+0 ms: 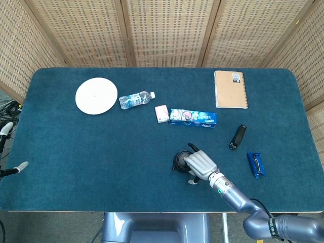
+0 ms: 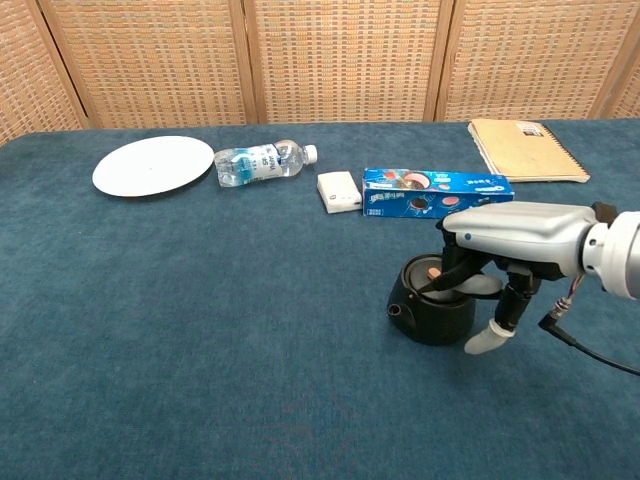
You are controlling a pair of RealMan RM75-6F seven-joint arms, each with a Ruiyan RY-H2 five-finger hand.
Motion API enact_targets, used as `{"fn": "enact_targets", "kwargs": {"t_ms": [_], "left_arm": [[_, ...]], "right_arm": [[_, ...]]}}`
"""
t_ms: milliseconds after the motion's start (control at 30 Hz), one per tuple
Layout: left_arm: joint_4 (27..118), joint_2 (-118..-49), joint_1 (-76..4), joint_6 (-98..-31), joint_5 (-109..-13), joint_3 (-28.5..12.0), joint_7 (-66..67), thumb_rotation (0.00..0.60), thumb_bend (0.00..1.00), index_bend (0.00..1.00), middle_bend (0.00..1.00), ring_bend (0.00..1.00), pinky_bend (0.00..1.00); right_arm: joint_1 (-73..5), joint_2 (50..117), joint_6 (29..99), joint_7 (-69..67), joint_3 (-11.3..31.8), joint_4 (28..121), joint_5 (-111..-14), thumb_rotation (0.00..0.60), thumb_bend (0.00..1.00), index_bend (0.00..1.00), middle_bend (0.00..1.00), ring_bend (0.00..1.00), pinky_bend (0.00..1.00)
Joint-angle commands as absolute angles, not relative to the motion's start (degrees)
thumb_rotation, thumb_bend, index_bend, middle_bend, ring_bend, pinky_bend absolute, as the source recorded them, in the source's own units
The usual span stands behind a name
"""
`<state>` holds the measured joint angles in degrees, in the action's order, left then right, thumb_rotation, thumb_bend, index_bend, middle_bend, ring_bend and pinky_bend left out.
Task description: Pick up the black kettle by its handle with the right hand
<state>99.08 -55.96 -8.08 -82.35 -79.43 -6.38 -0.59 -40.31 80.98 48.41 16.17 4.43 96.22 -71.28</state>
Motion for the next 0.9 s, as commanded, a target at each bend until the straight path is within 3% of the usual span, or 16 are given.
{"fn": "enact_targets", "kwargs": {"t_ms": [33, 533, 700, 900], "left_arm": [[99.04, -55.93, -8.07, -82.35, -79.46, -6.38, -0.68, 0.600, 0.00, 0.00, 0.00, 0.00, 0.00], [99.01, -56.02, -8.12, -82.23, -79.33, -6.39, -0.50, 0.600, 0.00, 0.00, 0.00, 0.00, 0.00], [99.16, -56.04, -8.12, -82.20, -79.31, -6.35, -0.34, 0.600, 0.00, 0.00, 0.00, 0.00, 0.00], [99.09, -56.01, -8.05, -82.29, -79.23, -6.41, -0.81, 0.600, 0.00, 0.00, 0.00, 0.00, 0.00]], "right_arm": [[-40.35, 81.12, 48.71, 14.55, 4.93, 96.02, -71.65, 0.600, 0.00, 1.00, 0.97, 0.73, 0.00], [-39.17, 84.34, 54.08, 17.52, 6.62, 95.73, -67.72, 0.599, 0.00, 1.00, 1.00, 0.79, 0.00], [-38.74, 84.49, 56.46, 21.95, 6.35, 96.63, -66.39, 0.488, 0.00, 1.00, 1.00, 0.81, 0.00], [-37.87, 86.68, 62.57, 30.26, 7.73, 98.19, -61.13, 0.490, 0.00, 1.00, 1.00, 0.87, 0.00]]}}
